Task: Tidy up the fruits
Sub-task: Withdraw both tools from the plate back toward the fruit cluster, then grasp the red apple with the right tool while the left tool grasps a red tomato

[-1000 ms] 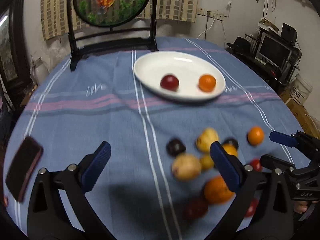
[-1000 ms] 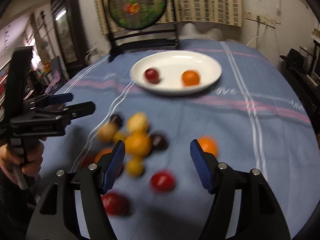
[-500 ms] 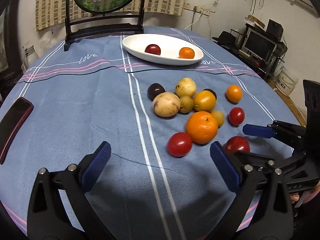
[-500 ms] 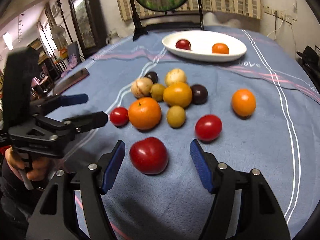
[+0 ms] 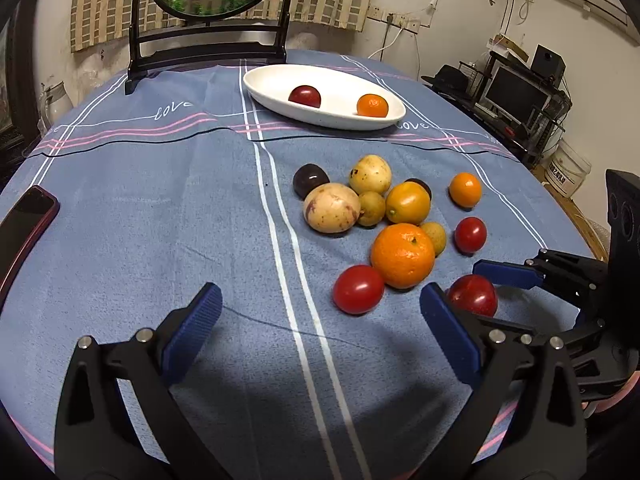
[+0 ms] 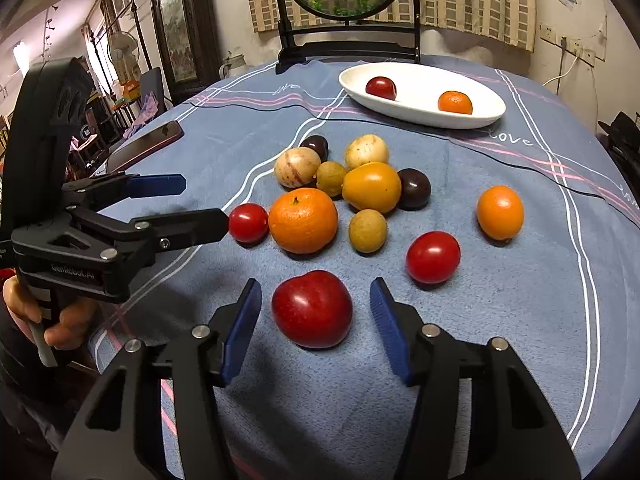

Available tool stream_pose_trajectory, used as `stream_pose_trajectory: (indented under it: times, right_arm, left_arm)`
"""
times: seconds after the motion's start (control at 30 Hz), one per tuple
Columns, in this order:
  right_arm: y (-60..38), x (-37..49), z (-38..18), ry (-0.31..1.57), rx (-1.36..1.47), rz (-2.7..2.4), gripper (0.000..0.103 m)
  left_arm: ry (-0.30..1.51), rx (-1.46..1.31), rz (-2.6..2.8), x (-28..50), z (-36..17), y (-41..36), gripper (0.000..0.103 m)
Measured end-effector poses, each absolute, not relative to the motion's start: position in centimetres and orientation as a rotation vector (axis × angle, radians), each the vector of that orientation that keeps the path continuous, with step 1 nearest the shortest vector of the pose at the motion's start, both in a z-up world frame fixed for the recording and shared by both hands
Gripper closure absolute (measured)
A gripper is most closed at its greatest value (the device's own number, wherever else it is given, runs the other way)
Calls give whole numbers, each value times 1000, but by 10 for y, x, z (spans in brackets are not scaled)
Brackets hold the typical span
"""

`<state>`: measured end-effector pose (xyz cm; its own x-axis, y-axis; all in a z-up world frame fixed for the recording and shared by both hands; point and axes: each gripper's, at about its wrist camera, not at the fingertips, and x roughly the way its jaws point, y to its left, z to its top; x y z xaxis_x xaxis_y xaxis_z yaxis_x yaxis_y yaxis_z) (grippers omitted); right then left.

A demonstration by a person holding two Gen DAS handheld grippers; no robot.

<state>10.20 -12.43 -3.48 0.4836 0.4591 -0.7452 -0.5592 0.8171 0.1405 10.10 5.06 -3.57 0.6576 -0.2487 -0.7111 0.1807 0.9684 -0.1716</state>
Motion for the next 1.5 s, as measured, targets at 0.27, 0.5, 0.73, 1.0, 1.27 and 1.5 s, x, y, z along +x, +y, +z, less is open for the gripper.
stream_pose_trajectory:
  times: [0.27,0.5,0.73,1.0,1.27,1.5]
  right_arm:
    - [-123,100,-38,878,-140,629,62]
    - [-141,103,-34,849,-32,607,62]
    - [-145,104,-35,870,-2,616,62]
    - [-145,103,-34,867,3,623,62]
    - [-146,103,-33,868,9,624,62]
    - [-148,106,-33,872,14,621,62]
  left_arm:
    - [830,-77,-255,103,-37,48,2]
    - [794,-43,-318,100,-33,40,6]
    - [884,-33,-335,115,-45,34,50]
    - [904,14,-329,118,-48,26,60]
    - [910,119,-330,119,-50,8,73]
    - [921,54,-327,120,-50,18,74]
